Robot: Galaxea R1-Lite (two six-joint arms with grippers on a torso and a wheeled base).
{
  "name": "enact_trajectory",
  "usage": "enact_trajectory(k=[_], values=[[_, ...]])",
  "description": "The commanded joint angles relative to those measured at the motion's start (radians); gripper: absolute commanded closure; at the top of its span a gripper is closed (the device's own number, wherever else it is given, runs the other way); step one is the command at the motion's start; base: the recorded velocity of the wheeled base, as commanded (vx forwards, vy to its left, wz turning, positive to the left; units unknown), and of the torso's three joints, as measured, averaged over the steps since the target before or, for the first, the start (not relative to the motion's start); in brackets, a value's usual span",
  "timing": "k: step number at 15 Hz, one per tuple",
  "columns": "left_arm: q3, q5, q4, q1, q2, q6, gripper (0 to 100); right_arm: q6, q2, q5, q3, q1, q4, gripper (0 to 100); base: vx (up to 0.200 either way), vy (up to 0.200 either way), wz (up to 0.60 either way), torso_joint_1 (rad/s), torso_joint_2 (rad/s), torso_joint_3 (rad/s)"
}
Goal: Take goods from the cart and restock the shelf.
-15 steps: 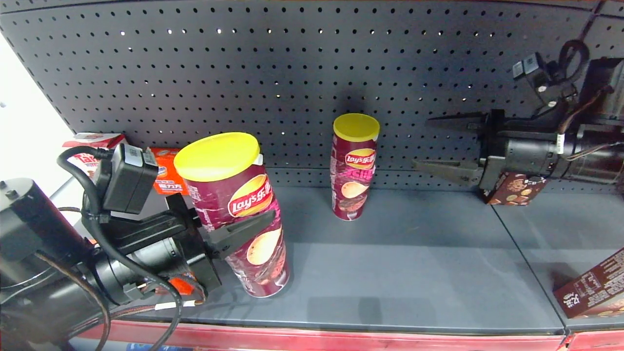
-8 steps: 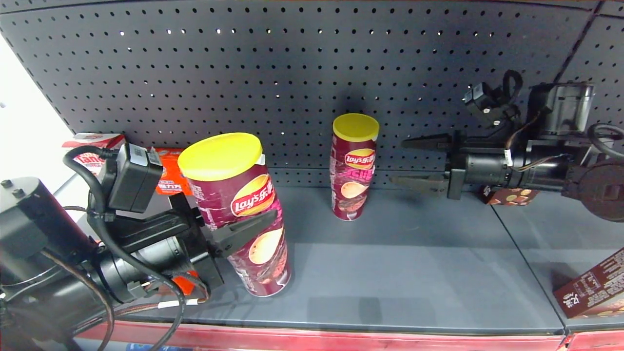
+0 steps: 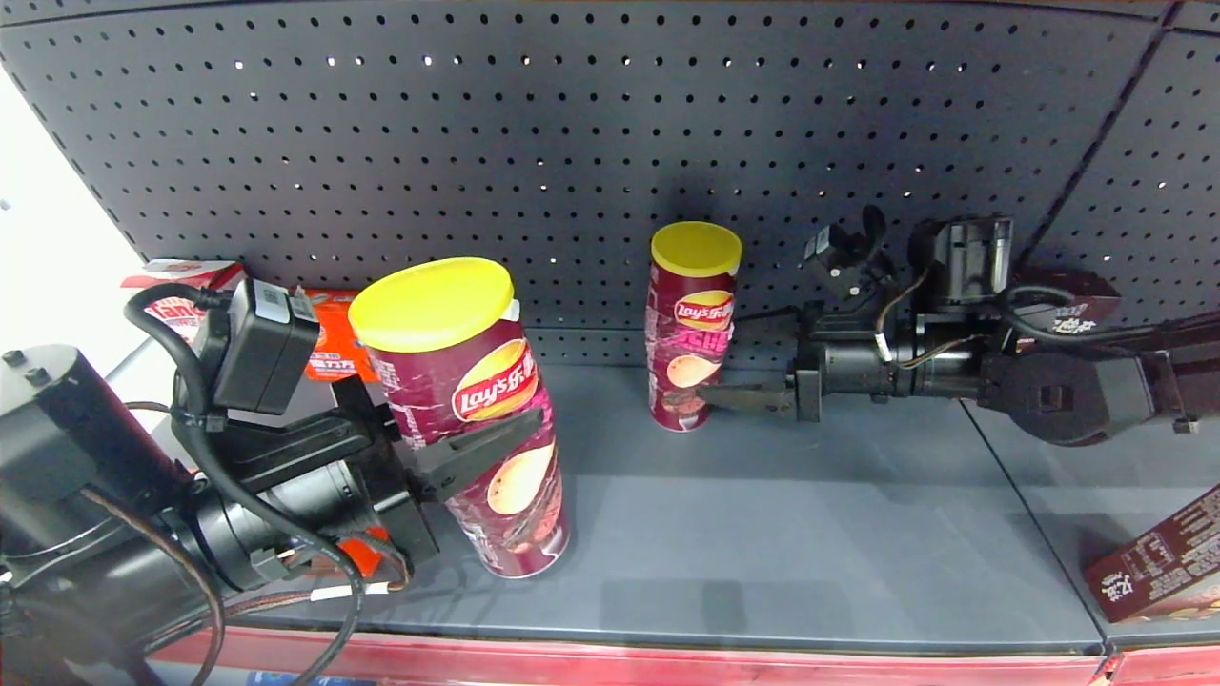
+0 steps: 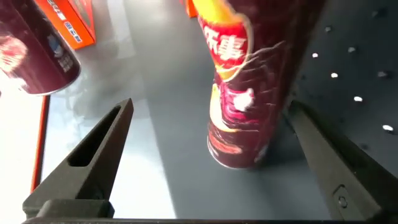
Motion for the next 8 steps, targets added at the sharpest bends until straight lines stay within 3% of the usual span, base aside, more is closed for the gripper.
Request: enact_trajectory(k=[1, 8], values=[[0.001, 0.0, -0.001, 0.001, 0.001, 0.001, 100, -0.001, 0.033, 0.0, 0.001, 0.007, -0.005, 0, 0.0, 0.0, 0.0, 0.0, 0.0, 0.0], [0.001, 0.0, -0.001, 0.001, 0.001, -0.001, 100, -0.007, 0.025, -0.008, 0.041, 0.027, -0.007, 0, 0.0, 0.0, 0.0, 0.0, 0.0, 0.0]])
